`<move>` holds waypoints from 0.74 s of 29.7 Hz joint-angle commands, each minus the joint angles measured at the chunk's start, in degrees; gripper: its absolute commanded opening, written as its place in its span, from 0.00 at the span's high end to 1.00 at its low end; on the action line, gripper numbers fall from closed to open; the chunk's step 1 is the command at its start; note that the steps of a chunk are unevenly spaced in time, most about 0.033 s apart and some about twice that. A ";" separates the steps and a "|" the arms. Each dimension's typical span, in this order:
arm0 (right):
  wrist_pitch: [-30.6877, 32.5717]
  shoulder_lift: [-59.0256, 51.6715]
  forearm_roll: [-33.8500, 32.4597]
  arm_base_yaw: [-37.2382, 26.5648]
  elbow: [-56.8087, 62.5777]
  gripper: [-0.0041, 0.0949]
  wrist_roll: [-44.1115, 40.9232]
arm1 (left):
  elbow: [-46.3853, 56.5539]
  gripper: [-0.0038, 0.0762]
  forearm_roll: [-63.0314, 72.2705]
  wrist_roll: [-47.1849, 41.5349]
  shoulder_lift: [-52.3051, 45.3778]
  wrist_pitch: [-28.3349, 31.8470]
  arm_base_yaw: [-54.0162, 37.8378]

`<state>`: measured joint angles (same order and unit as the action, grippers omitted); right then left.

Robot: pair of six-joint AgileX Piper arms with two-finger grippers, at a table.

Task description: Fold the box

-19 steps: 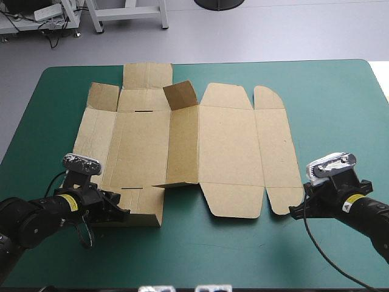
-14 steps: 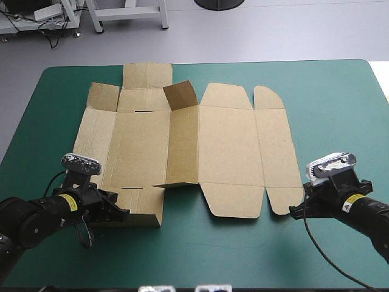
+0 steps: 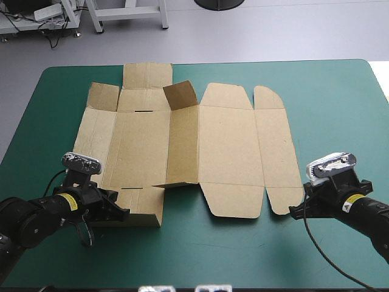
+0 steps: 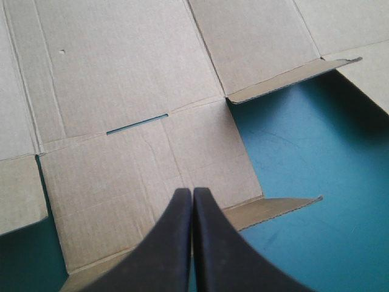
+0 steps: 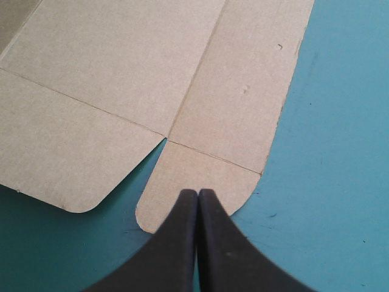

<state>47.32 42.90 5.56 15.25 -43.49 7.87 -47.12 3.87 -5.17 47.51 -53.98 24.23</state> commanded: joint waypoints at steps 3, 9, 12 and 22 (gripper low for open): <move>-3.22 -0.17 0.30 -0.11 -1.54 0.98 0.21 | -1.63 0.96 -0.66 0.21 -0.21 3.24 0.34; -3.22 -0.17 0.69 -0.11 -1.54 0.98 0.21 | -1.63 0.96 -0.77 0.96 -0.21 3.37 0.34; -3.22 -0.17 0.80 -0.11 -1.54 0.98 0.21 | -2.92 0.93 -3.06 2.75 0.03 4.78 0.05; -3.22 -0.17 0.81 -0.11 -1.54 0.98 0.43 | -16.42 0.93 10.32 18.25 9.64 -6.91 -17.77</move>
<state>47.32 42.90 6.01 15.25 -43.49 7.87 -59.35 8.23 7.00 54.52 -59.77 11.86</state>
